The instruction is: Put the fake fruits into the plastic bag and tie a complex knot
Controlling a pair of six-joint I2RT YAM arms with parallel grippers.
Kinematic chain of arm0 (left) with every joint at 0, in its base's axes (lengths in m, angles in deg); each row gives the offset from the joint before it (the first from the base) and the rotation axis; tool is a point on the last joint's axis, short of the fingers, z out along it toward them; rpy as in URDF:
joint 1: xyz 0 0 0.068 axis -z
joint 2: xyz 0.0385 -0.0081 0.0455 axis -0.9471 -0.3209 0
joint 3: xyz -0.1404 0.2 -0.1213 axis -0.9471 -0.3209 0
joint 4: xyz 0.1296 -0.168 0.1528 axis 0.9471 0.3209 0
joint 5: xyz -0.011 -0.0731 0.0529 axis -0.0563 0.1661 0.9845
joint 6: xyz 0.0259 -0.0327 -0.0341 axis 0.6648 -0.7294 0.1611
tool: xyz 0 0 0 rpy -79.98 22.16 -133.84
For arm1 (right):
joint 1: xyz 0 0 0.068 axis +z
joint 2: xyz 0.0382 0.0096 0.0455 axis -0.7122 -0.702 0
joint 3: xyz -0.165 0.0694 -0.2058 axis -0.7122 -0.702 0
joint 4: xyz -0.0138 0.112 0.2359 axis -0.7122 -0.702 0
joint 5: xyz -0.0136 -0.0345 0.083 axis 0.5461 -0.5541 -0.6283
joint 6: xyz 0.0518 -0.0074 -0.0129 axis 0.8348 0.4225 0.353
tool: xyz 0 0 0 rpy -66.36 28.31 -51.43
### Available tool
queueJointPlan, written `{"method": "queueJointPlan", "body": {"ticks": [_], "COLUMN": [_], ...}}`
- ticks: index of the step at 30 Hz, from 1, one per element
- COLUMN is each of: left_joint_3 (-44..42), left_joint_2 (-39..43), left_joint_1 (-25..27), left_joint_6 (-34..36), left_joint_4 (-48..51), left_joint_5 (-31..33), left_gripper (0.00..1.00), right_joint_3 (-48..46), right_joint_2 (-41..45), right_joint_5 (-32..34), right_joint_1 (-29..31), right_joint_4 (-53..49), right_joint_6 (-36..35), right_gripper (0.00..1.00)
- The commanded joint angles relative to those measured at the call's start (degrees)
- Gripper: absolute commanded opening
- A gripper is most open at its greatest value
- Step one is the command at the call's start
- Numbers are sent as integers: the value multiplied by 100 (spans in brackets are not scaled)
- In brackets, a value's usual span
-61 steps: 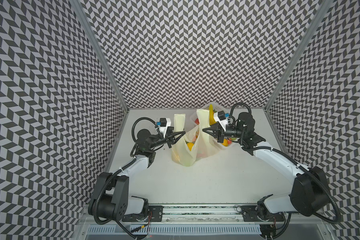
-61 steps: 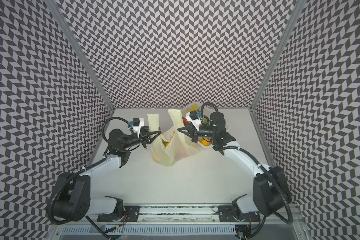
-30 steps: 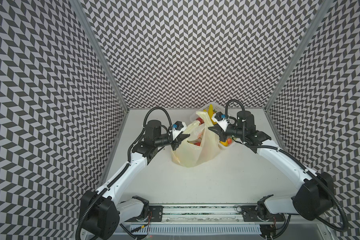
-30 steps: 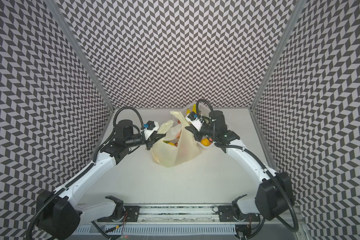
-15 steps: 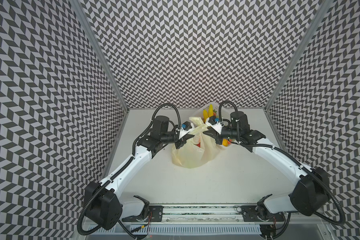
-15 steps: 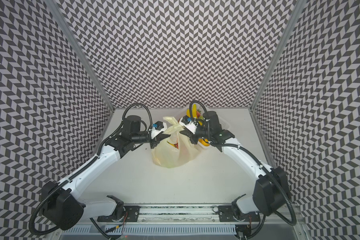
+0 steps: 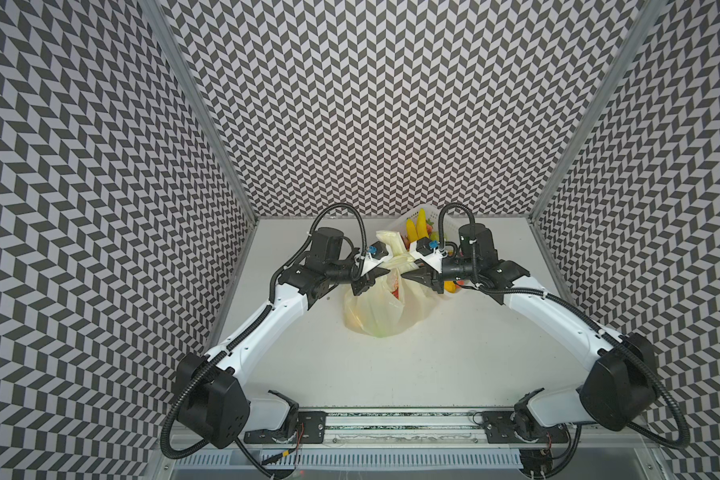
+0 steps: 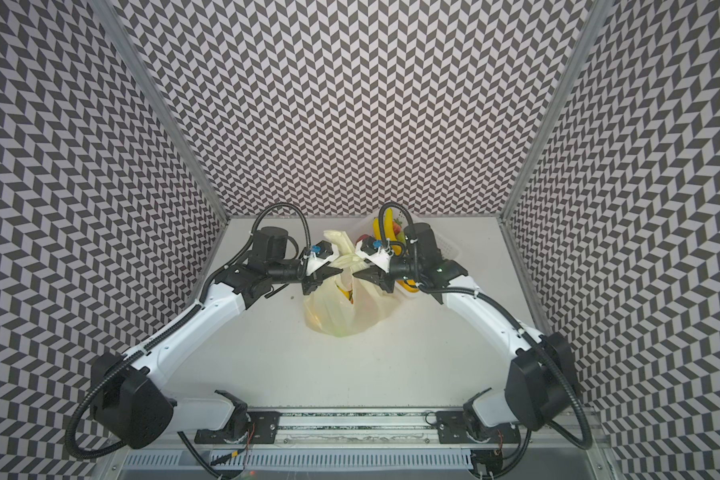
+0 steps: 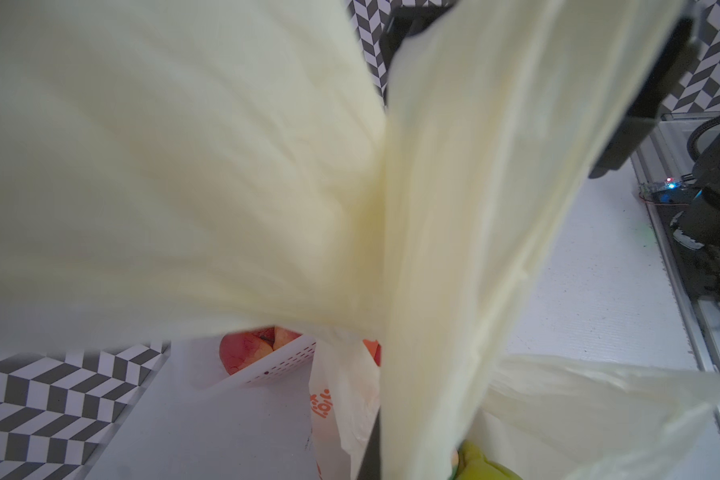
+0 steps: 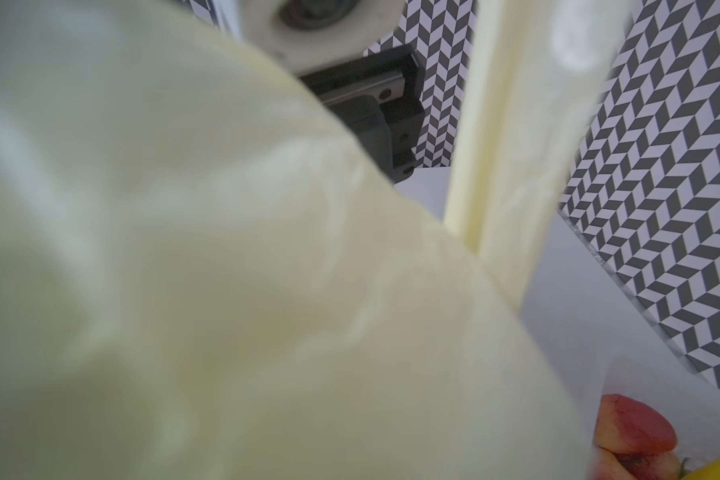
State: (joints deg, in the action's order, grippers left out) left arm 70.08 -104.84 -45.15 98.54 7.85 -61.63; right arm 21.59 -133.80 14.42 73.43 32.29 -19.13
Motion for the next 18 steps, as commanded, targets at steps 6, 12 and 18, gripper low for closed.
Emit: {"method": "queueJointPlan", "body": {"ticks": [6, 12, 18], "left_joint_3": [246, 247, 195], "left_joint_2": [-21, 23, 142], "left_joint_1": [91, 88, 87], "left_joint_6": [203, 226, 253], "left_joint_4": [179, 207, 209], "left_joint_5": [23, 137, 347], "left_gripper": [0, 0, 0], "right_joint_3": [280, 462, 488], "right_joint_2": [31, -28, -141], "right_joint_5": [-493, -440, -634], "right_joint_1": [13, 3, 12], "right_joint_4": [317, 352, 533], "right_joint_6": [-21, 51, 241], "right_gripper": [45, 51, 57]}}
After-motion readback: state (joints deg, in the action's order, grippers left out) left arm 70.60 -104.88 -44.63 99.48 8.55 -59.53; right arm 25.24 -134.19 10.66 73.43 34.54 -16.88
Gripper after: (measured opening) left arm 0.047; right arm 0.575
